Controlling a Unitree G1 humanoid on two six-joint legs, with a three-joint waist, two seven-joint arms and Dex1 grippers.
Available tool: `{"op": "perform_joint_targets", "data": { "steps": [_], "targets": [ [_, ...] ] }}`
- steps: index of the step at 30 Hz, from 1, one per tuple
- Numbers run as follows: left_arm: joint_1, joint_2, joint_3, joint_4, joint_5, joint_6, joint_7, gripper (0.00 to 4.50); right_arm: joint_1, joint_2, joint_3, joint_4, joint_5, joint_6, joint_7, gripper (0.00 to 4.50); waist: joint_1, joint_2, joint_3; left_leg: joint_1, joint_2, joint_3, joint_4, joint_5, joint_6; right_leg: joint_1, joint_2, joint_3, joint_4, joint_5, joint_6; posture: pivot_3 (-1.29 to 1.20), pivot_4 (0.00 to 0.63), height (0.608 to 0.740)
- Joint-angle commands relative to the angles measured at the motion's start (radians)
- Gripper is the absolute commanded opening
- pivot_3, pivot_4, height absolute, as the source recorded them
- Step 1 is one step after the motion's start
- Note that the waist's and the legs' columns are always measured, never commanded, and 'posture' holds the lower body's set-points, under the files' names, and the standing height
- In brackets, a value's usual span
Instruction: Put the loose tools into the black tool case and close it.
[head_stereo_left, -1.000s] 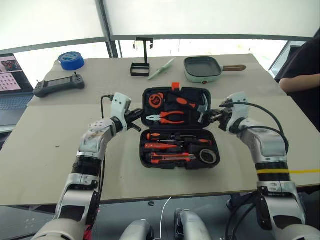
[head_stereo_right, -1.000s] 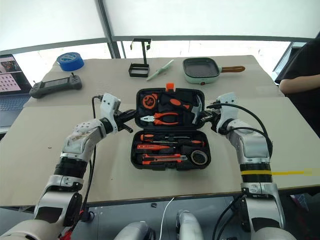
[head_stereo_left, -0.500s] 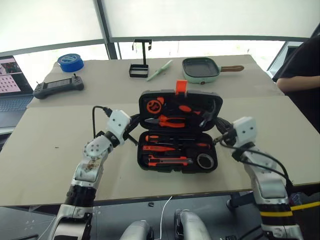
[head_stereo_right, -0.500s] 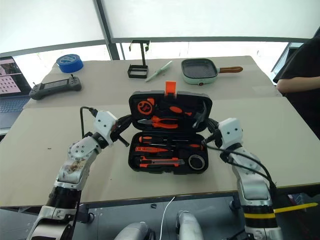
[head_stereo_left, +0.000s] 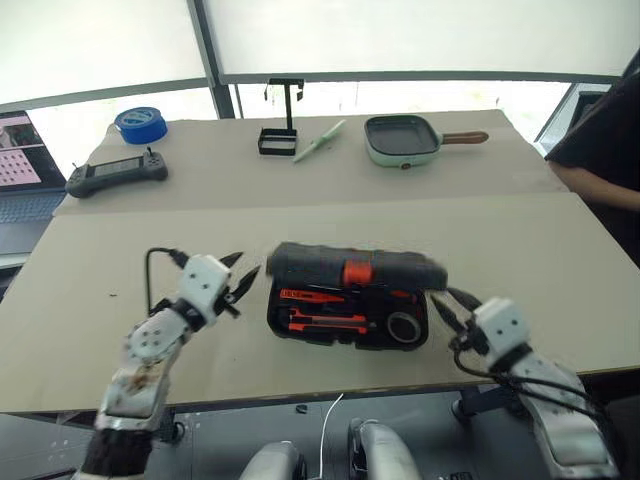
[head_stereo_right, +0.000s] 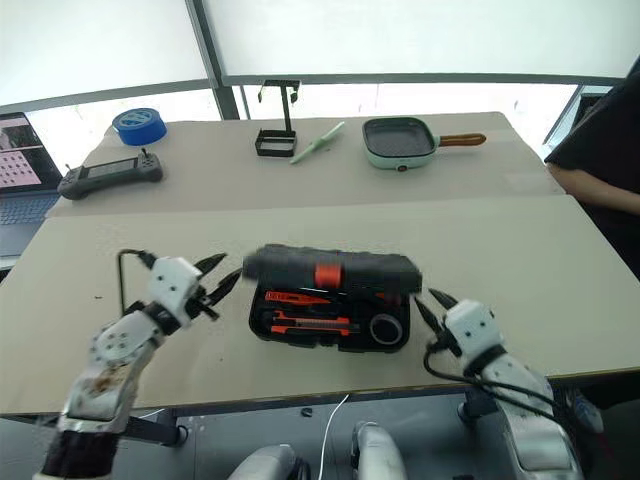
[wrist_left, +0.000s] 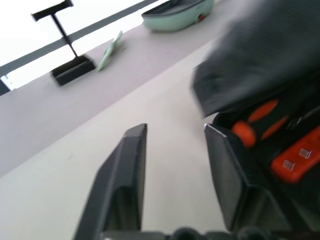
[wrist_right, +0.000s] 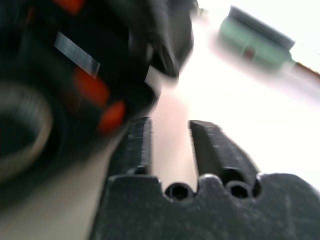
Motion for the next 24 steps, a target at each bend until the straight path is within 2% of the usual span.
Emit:
{"op": "perform_joint_targets", "data": {
  "steps": [1, 3, 6, 8, 10, 13, 16, 22, 24],
  "targets": [
    [0.063, 0.115, 0.135, -0.121, -0.135, 0.156, -0.086, 3.47, 0.091, -0.113, -0.114, -0.22, 0.185, 0.153, 0.133, 3.02, 0.002, 0.0, 0.0, 0.0, 0.0, 0.0, 0.0, 0.0, 0.0, 0.0, 0.0, 0.0, -0.001, 0.0, 0.0, 0.0, 0.15, 0.74],
    [0.074, 0.183, 0.173, -0.088, -0.168, 0.188, -0.144, 4.19, 0.184, -0.192, -0.143, -0.3, 0.285, 0.239, 0.244, 3.08, 0.005, 0.0, 0.0, 0.002, 0.0, 0.0, -0.001, 0.0, 0.001, 0.002, 0.001, 0.0, -0.001, 0.0, 0.001, 0.0, 0.15, 0.74],
    [-0.015, 0.255, 0.129, 0.039, -0.162, 0.197, -0.225, 4.19, 0.272, -0.277, -0.151, -0.369, 0.373, 0.302, 0.368, 3.08, 0.019, -0.001, 0.0, 0.012, 0.002, -0.004, -0.006, -0.002, 0.002, 0.014, 0.003, -0.004, -0.007, -0.002, 0.001, 0.0, 0.15, 0.74],
    [-0.129, 0.271, 0.055, 0.165, -0.111, 0.138, -0.268, 4.26, 0.271, -0.316, -0.115, -0.374, 0.373, 0.322, 0.412, 2.53, 0.026, -0.002, 0.0, 0.012, 0.002, -0.003, -0.006, -0.003, 0.006, 0.015, 0.002, -0.006, -0.007, -0.006, 0.008, 0.0, 0.15, 0.74],
    [-0.248, 0.264, -0.015, 0.3, -0.059, 0.092, -0.298, 4.26, 0.253, -0.347, -0.065, -0.364, 0.34, 0.328, 0.445, 2.08, 0.03, -0.004, 0.0, 0.013, 0.001, -0.002, -0.004, -0.004, 0.007, 0.017, 0.001, -0.005, -0.007, -0.006, 0.009, 0.0, 0.15, 0.74],
    [-0.443, 0.208, -0.146, 0.541, 0.044, -0.076, -0.358, 3.56, 0.188, -0.38, 0.042, -0.322, 0.246, 0.306, 0.475, 0.98, 0.031, -0.008, -0.001, 0.013, 0.0, -0.001, -0.004, -0.004, 0.007, 0.017, 0.0, -0.005, -0.007, -0.002, 0.003, 0.0, 0.15, 0.74],
    [-0.602, 0.127, -0.229, 0.74, 0.117, -0.191, -0.374, 2.48, 0.105, -0.376, 0.118, -0.278, 0.185, 0.293, 0.476, 0.03, 0.035, -0.009, -0.002, 0.013, -0.001, -0.001, -0.002, -0.004, 0.006, 0.016, 0.0, -0.006, -0.007, -0.002, 0.002, 0.0, 0.15, 0.74],
    [-0.779, -0.002, -0.339, 1.014, 0.227, -0.407, -0.392, 0.18, -0.062, -0.33, 0.191, -0.181, 0.113, 0.303, 0.443, 0.0, 0.019, -0.011, 0.0, 0.007, -0.001, -0.001, 0.001, -0.003, 0.005, 0.013, -0.002, -0.009, -0.008, -0.001, 0.002, 0.0, 0.15, 0.74],
    [-0.793, -0.014, -0.376, 1.03, 0.254, -0.467, -0.433, 0.18, -0.121, -0.311, 0.202, -0.144, 0.076, 0.315, 0.409, 0.0, 0.012, -0.012, 0.0, 0.007, -0.001, -0.001, 0.002, -0.003, 0.005, 0.013, -0.003, -0.008, -0.008, -0.001, 0.002, 0.0, 0.15, 0.74]
  ]
}}
